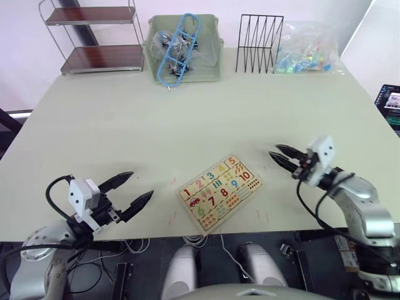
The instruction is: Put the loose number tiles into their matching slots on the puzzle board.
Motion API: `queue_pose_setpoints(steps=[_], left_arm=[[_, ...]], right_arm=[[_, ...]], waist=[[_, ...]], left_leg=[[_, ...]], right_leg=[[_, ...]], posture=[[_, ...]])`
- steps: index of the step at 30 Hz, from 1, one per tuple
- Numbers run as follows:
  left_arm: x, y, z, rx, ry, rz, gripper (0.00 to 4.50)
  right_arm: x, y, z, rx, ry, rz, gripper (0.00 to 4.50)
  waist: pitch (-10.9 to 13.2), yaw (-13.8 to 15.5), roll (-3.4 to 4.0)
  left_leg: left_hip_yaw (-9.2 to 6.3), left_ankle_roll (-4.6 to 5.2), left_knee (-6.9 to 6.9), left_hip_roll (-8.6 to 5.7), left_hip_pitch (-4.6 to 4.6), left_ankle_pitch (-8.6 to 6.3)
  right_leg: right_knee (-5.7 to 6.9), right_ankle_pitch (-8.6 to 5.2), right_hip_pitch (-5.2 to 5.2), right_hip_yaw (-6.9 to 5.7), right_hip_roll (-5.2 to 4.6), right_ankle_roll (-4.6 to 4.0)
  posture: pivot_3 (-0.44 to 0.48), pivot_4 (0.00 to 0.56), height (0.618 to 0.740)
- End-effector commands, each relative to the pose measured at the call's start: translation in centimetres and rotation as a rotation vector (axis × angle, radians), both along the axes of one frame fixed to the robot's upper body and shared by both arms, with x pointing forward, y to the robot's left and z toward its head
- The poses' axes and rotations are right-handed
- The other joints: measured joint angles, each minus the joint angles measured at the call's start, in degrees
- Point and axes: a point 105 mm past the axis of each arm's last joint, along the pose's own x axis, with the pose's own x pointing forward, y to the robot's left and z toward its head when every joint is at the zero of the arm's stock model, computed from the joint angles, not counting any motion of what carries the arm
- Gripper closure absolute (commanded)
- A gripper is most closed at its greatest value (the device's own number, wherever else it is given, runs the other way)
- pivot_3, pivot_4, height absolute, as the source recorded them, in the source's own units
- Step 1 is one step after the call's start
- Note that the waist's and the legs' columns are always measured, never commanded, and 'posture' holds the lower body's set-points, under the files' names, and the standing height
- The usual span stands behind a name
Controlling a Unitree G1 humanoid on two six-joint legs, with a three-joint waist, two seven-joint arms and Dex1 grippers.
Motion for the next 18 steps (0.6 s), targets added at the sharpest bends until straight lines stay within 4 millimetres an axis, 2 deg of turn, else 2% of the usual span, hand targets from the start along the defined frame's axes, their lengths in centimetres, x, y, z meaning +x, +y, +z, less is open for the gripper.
queue_pose_setpoints(steps=[1,3,4,12,18], left_arm=[[0.3,1.4,-0.2,0.035,-0.018,0.079,0.00],[0.7,2.1,-0.9,0.077,-0.007,0.132,0.00],[0.8,2.3,-1.1,0.089,-0.005,0.147,0.00],[0.8,3.4,-1.5,0.090,-0.002,0.211,0.00],[0.7,2.9,-1.8,0.101,0.002,0.183,0.00]], right_arm=[[-1.7,-2.6,0.6,-0.016,-0.055,-0.042,1.12],[-2.8,-3.8,0.1,-0.019,-0.040,-0.056,0.19],[-3.1,-4.3,0.0,-0.016,-0.036,-0.065,0.06],[-5.3,-7.1,-1.5,0.020,0.020,-0.145,0.06],[-5.5,-7.9,-2.0,0.027,0.026,-0.184,0.06]], waist=[[0.0,0.2,-0.01],[0.0,0.2,-0.02],[0.0,0.2,-0.03],[0.0,-0.1,-0.07],[-0.1,-0.1,-0.12]], left_leg=[[-0.01,0.00,0.00,-0.01,-0.01,0.00],[0.01,0.00,0.00,-0.03,-0.04,0.00],[0.02,0.00,0.00,-0.03,-0.03,-0.01],[0.04,0.00,0.00,0.00,0.11,0.00],[0.06,0.00,0.00,-0.01,0.08,0.00]], right_leg=[[-0.02,0.01,0.01,0.00,-0.01,0.03],[-0.08,0.05,0.02,0.01,-0.02,0.12],[-0.08,0.05,0.03,0.02,-0.03,0.12],[0.00,-0.06,0.08,0.05,-0.02,-0.06],[-0.03,-0.05,0.07,0.06,-0.03,-0.08]], posture=[[0.000,0.150,0.740],[0.000,0.150,0.740],[0.000,0.150,0.740],[0.000,0.150,0.740],[0.000,0.150,0.740]])
